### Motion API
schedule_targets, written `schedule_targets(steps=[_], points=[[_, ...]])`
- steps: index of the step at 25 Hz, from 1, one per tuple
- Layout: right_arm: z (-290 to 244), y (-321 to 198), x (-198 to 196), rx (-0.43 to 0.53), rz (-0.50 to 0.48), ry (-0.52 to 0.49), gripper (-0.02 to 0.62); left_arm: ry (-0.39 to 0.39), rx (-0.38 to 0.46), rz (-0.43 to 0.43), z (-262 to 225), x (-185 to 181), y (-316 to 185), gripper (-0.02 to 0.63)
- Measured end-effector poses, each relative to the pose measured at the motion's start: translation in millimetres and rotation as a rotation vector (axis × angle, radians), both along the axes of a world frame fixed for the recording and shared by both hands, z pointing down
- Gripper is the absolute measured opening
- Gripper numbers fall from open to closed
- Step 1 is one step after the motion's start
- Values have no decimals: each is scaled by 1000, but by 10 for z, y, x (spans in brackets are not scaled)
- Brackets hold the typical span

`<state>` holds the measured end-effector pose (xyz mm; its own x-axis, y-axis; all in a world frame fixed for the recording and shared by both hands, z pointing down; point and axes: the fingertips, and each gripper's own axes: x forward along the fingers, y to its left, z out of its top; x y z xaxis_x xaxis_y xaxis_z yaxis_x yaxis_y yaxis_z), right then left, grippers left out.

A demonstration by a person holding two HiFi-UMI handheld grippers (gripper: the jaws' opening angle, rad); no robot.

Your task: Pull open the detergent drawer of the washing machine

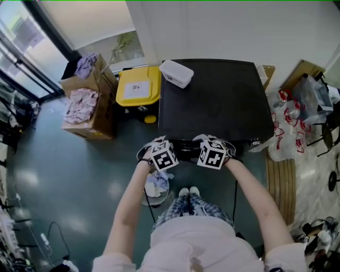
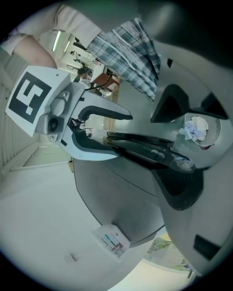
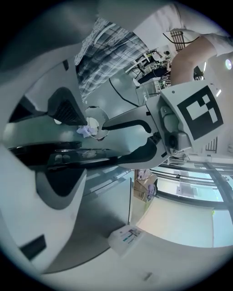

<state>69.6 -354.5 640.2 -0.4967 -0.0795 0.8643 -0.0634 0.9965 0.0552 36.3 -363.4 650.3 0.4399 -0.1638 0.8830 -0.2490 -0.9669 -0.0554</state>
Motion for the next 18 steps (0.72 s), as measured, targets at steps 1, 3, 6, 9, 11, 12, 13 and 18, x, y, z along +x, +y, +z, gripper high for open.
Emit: schedule_targets(steps=[1,3,6,9,11,12,13,18], points=[[22,17,9,0,-4,10,303,-11,-1,5,17,-3,15,330],[66,42,19,7,-12,30,300,-26,2,13,36,-2,30,324],[78,21,15,32,-17,46,280,-49,8,22,32,-11,9,307],[93,-27,13,66,-17,69,244,-89,41,48,58,-20,2,279],[82,-47,-1,82,-13,86,211,-116,65,61,81,-30,-3,262],[70,-51,-10,87,-10,91,201,-128,80,63,83,-38,-19,244],[59,-56,-19,92,-5,96,192,-137,95,62,81,-44,-41,225],[72,-96,-43,140,19,120,141,-171,156,56,90,-72,-113,146]])
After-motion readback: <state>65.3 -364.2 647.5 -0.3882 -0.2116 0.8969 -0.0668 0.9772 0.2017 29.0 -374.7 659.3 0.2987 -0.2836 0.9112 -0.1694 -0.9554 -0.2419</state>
